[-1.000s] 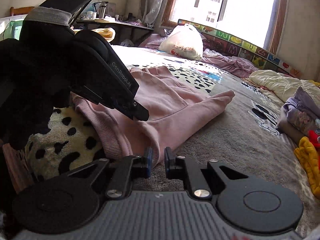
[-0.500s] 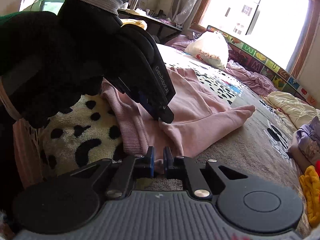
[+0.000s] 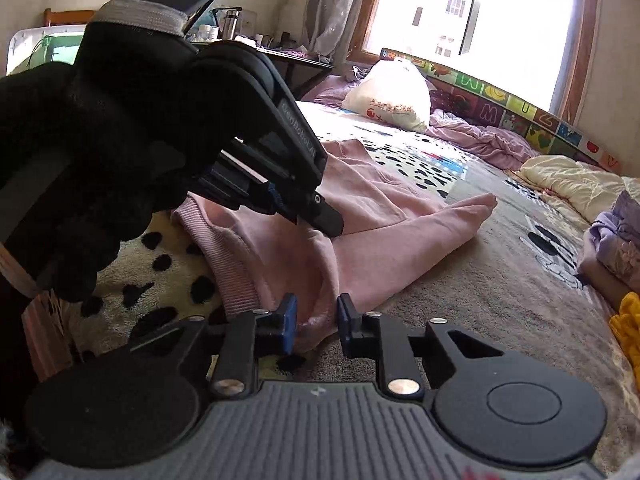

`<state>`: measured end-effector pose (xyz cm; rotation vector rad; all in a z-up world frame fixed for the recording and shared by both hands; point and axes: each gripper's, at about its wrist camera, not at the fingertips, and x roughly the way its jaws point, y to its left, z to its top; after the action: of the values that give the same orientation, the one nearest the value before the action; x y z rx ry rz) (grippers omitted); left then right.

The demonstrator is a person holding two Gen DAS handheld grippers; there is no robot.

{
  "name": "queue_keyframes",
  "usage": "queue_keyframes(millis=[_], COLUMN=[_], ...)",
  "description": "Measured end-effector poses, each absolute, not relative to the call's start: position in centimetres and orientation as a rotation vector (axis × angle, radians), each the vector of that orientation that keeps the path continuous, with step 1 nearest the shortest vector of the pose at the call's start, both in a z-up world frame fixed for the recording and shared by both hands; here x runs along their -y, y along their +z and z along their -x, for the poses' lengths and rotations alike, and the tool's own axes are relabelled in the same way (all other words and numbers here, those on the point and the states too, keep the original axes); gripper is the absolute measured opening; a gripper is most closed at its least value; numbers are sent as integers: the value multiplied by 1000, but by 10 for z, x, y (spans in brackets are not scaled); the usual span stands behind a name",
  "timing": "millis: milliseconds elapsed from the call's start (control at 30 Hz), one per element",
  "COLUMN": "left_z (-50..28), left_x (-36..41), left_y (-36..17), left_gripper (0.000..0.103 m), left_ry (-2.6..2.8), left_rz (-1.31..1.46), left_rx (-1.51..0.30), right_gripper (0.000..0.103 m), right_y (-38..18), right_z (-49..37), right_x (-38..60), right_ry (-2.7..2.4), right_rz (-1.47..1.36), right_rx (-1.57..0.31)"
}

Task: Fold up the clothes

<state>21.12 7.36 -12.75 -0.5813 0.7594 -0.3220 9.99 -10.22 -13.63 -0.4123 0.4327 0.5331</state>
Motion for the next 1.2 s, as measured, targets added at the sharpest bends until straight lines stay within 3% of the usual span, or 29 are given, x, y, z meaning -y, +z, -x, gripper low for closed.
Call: queue_keyframes(millis=[200, 367, 400, 467, 500, 600, 833, 900, 967, 1067, 1200], left_z=[-212, -211, -211, -211, -210, -207, -206, -207, -201, -195, -206], left_x=[-78, -66, -64, -63, -64, -66, -69, -72, -76, -81, -76], left_y=[-130, -131, -132, -132, -132, -132, -131, -129, -118, -106, -101], left_gripper=[5, 6, 6, 6, 6, 6, 7, 10, 13, 13, 15], left_ry=[-297, -361, -364, -366, -363, -352, -340, -341, -294, -259, -241], left_rz=[573, 537, 532, 520, 517, 502, 479, 488, 450, 441, 409], left_rx=[-766, -771, -773, -774, -773, -773, -776, -793, -742, -667, -643], right_gripper=[15, 15, 16, 33, 36, 38, 37, 42, 56, 58, 60], right_y=[-141, -128, -125, -125, -127, -136, -114, -110, -116, -132, -133], right_z=[-86, -77, -75, -82, -86, -99, -98, -103, -114, -129, -128], right_x=[85, 89, 90, 90, 89, 93, 116, 121, 120, 112, 107], right_ry=[538, 559, 556, 559, 564, 614, 678, 625, 624, 687, 718], right_rz=[572, 535, 514, 472, 446, 374, 195, 192, 184, 188, 193], right_rx=[-416, -374, -345, -346, -361, -480, -448, -388, -413, -540, -545])
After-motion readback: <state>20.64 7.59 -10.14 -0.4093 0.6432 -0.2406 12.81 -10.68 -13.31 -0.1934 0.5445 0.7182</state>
